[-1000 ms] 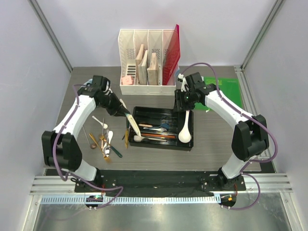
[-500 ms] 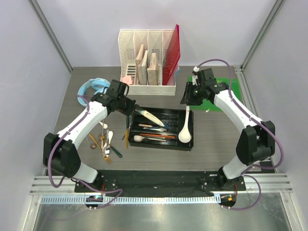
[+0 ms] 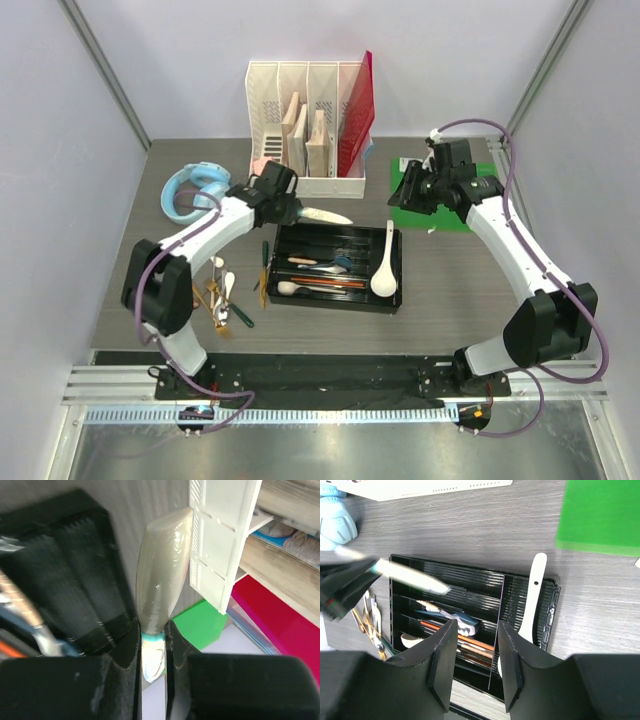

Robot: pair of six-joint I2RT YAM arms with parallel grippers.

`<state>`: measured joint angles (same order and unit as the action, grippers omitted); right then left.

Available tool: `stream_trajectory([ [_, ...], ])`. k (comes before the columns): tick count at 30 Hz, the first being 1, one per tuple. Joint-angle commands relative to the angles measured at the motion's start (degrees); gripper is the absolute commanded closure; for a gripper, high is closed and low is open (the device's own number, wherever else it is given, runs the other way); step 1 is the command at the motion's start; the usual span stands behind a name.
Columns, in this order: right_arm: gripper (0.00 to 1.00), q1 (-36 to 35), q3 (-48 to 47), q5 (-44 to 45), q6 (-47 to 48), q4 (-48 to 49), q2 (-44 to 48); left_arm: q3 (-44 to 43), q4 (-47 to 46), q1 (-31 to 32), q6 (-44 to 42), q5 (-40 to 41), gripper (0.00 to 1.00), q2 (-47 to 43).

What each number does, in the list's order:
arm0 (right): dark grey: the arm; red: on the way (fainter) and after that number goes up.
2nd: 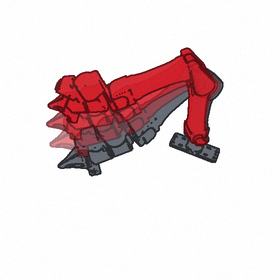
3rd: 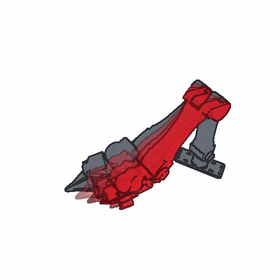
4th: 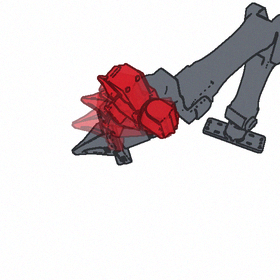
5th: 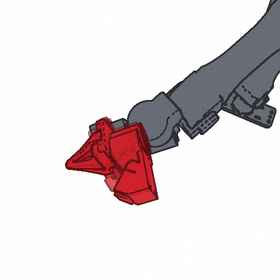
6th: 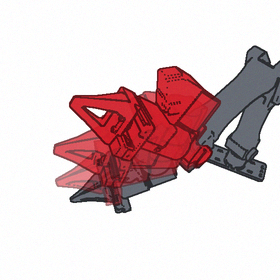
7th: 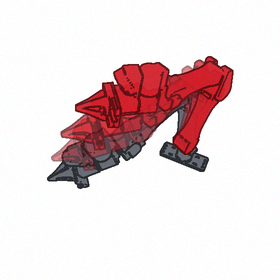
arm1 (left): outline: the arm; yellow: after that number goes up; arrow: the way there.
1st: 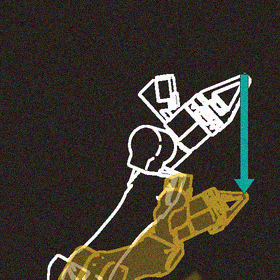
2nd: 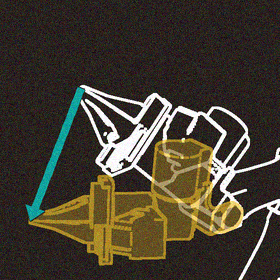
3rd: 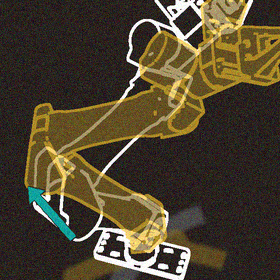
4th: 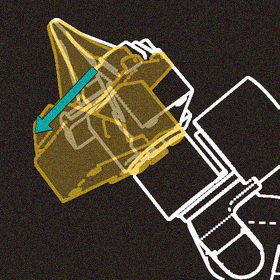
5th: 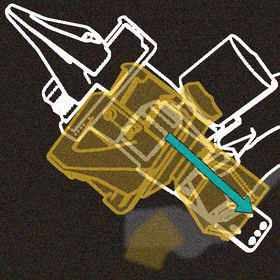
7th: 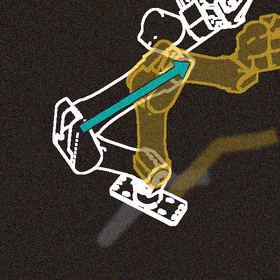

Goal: Sort the eating utensils into containers
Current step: Pick up the knife at the center of the board, then place the knife in the storage box.

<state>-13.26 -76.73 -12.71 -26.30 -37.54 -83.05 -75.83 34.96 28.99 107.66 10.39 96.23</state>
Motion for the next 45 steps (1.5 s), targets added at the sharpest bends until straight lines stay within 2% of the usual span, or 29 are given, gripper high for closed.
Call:
stream_trajectory([
  [1,0.57,1.0,1.8,0.3,-0.9,0.2,3.0,-10.5,-3.8,4.1,3.6,3.9,1.0,7.8],
  [5,0.57,1.6,3.2,1.1,-0.4,0.1,3.9,-14.1,-3.8,5.5,6.9,2.1,1.0,12.6],
  [8,0.57,1.9,4.6,1.5,0.0,-0.1,4.7,-13.2,-3.5,6.1,6.5,2.1,1.0,11.5],
  [15,0.57,1.9,6.8,2.2,0.7,-0.5,5.6,-2.1,-2.6,7.0,9.1,6.0,1.0,3.1],
  [21,0.57,1.9,8.0,1.0,0.5,-0.4,5.4,3.6,-5.0,7.0,10.4,6.5,1.0,2.8],
  [31,0.57,1.9,9.1,2.0,2.6,0.0,6.9,-1.3,-10.2,5.8,9.9,5.9,1.0,11.5],
  [45,0.56,1.9,10.5,1.9,2.8,0.1,7.4,-3.8,-11.5,5.2,8.8,5.5,1.0,14.8],
])
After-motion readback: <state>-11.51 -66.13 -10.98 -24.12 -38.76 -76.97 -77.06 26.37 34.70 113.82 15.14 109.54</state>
